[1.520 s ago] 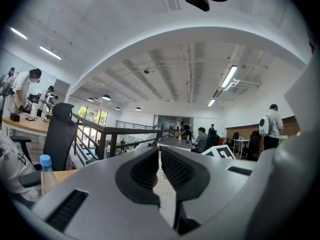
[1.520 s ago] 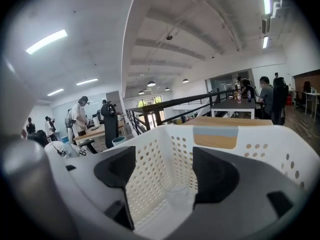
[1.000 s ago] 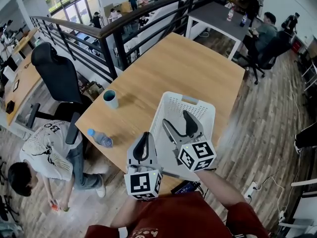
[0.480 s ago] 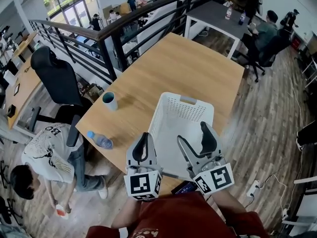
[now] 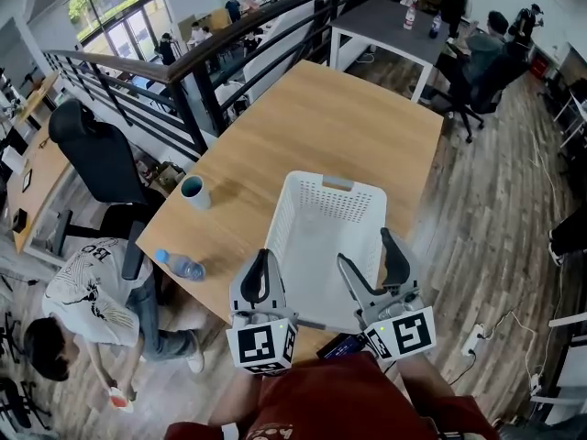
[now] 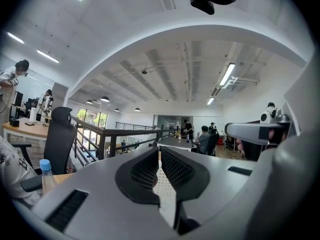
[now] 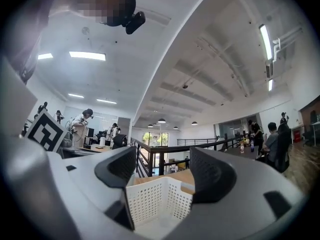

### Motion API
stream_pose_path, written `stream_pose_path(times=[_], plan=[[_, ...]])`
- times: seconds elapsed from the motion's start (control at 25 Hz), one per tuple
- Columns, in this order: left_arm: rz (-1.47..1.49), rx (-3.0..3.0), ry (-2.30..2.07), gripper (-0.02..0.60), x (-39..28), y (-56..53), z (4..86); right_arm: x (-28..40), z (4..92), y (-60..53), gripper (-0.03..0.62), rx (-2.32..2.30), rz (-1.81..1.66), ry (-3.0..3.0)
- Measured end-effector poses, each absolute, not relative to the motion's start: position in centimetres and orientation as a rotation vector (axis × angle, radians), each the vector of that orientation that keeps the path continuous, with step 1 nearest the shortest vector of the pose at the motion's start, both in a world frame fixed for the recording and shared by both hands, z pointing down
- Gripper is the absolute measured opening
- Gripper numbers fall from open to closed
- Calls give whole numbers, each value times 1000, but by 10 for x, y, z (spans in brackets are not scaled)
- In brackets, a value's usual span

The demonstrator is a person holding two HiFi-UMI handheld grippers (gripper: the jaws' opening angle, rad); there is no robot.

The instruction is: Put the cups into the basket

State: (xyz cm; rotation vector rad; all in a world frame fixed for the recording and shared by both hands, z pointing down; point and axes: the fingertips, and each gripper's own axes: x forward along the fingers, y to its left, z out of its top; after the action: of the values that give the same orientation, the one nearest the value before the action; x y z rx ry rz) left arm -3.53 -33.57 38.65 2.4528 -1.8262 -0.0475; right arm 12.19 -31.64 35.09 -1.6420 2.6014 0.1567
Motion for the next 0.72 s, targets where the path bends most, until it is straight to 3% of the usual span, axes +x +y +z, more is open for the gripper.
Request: stream_pose_path(times=[0.72], plan=[[-39,2444,-1840,21,-36,-333,385,131,357,-321,333,-1676,97,2582]])
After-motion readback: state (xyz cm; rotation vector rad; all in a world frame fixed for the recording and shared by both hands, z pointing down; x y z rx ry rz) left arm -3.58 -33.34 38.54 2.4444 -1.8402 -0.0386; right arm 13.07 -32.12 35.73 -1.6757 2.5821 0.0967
